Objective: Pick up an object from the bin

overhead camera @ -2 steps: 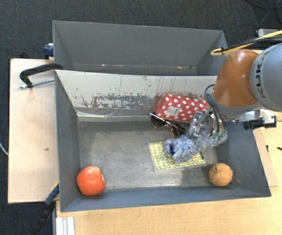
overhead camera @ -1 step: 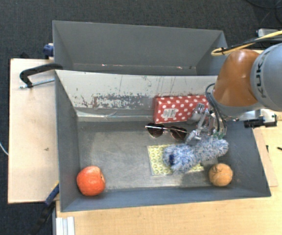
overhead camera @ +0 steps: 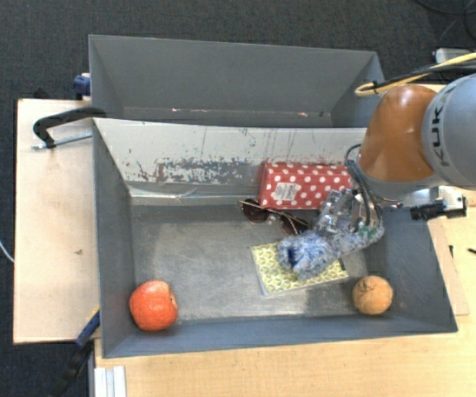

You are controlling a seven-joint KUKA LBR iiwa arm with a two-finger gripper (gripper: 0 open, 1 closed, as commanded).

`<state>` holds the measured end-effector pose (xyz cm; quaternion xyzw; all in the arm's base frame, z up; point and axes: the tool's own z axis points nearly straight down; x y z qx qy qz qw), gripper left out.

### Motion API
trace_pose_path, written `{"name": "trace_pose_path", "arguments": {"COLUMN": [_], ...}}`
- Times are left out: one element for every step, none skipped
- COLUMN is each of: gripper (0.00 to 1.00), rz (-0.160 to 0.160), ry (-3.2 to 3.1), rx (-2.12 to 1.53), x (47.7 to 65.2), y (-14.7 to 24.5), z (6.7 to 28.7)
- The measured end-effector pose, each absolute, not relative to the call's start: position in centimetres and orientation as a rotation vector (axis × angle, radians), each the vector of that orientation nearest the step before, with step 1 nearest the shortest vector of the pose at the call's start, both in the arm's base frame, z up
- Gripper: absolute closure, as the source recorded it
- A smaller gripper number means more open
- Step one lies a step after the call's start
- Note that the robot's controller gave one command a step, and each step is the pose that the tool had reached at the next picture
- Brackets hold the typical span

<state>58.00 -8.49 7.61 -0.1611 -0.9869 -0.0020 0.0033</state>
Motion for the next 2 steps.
{"name": "trace_pose_path", "arguments": {"gripper": [1.00, 1.00], "rz": [-0.006, -0.001], "ry": [-3.094, -3.099], "rx": [-0.505, -0.516], "x": [58.0, 58.3], "y": [-8.5, -7.7], "z": [7.6, 10.5]}}
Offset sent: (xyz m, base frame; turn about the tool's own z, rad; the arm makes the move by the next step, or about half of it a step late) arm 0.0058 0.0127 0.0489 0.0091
